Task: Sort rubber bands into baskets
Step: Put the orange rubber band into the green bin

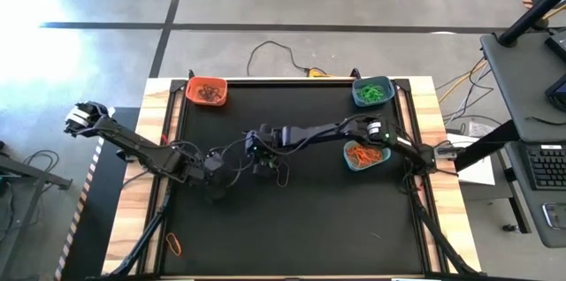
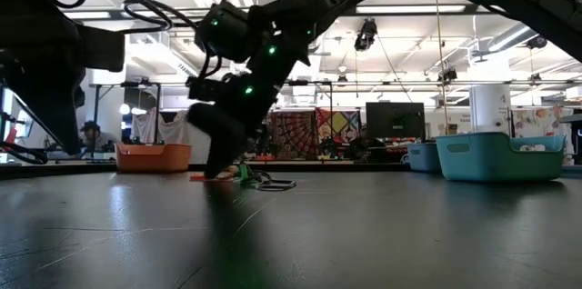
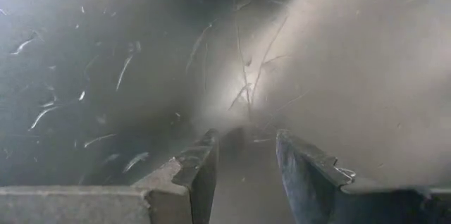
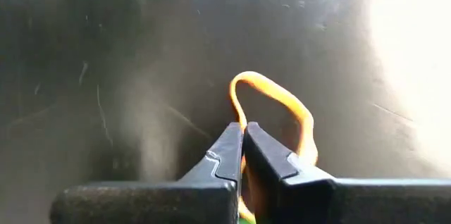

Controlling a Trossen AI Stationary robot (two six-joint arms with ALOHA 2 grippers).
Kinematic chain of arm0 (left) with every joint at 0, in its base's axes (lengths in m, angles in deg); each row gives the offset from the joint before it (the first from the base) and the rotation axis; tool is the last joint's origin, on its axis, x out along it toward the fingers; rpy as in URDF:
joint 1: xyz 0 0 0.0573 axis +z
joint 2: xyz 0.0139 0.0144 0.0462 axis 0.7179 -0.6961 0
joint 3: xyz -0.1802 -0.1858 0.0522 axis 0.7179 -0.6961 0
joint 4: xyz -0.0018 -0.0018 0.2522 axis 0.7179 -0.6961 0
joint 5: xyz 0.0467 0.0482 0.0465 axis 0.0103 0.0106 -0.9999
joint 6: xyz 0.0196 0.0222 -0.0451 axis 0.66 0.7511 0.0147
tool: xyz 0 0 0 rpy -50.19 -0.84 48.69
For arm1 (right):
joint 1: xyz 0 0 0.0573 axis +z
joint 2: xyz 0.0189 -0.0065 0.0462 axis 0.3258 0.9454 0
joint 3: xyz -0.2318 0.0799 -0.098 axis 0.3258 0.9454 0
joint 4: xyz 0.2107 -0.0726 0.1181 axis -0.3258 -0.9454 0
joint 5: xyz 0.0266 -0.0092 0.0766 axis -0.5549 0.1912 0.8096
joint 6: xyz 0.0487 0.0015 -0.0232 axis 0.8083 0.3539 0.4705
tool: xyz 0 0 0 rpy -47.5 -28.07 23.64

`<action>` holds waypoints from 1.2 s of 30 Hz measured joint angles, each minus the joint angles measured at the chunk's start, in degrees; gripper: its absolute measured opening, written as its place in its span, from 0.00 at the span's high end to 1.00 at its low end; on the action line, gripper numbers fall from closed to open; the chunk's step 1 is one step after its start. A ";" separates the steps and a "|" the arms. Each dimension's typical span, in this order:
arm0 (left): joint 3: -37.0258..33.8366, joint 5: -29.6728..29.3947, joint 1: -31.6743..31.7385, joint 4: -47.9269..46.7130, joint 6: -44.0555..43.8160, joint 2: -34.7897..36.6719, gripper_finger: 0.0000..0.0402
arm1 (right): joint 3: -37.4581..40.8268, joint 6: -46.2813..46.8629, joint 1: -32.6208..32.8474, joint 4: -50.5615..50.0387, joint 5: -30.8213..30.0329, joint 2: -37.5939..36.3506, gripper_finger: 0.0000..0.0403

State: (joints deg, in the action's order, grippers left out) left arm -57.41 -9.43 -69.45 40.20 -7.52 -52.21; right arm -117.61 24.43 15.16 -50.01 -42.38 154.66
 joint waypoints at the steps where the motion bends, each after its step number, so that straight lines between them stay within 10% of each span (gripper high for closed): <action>1: 0.00 -0.29 0.02 0.16 -0.04 -0.02 0.67 | 0.04 -0.58 -0.17 -1.08 0.14 -1.02 0.98; 16: -0.07 -4.38 0.02 3.85 1.34 -0.07 0.67 | 1.53 -0.45 -0.92 -11.53 1.66 -20.72 0.98; 36: -0.09 -5.21 -0.02 6.58 0.92 -0.07 0.67 | 1.74 2.20 -3.58 -4.11 5.46 -0.68 0.71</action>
State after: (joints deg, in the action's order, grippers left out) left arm -57.50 -14.64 -69.48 46.79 -6.60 -52.28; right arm -115.87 26.64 11.57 -54.13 -36.92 153.98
